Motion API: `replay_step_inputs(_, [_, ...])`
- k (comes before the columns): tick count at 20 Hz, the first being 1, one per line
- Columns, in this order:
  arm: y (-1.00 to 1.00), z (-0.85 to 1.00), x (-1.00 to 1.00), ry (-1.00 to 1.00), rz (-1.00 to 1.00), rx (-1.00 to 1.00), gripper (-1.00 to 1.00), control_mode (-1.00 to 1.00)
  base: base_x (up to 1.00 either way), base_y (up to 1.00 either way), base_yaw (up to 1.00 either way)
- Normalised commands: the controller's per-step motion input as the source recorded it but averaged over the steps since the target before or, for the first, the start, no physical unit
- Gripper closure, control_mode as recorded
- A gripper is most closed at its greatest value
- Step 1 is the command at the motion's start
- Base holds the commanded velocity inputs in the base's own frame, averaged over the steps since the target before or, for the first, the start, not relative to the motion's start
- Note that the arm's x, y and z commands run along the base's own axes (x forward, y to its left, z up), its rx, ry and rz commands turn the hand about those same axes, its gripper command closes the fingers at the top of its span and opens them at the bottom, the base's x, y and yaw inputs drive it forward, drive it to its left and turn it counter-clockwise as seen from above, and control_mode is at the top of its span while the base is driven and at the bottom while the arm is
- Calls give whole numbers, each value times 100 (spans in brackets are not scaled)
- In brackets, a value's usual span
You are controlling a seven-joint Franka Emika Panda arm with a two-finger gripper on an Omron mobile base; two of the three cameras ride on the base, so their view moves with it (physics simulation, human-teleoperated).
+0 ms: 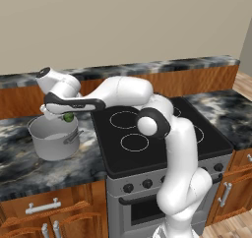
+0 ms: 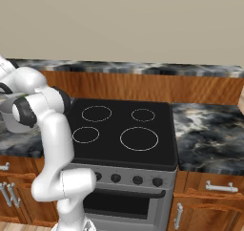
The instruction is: Turn on the sink faucet. Then move the avocado from the counter to the sink. Turn off the sink. Move the vegetable from the sink to the pot next to the stove. Finally move the pot to the rear left burner.
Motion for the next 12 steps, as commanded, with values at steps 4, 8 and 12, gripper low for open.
replay_step_inputs(4, [1,-8,5,0,0,0,100,-100,0,0,0])
replay_step_inputs(8, [0,-1,5,1,0,0,100,-100,0,0,0])
replay_step_inputs(12, [0,0,3,1,0,0,100,-100,0,0,0])
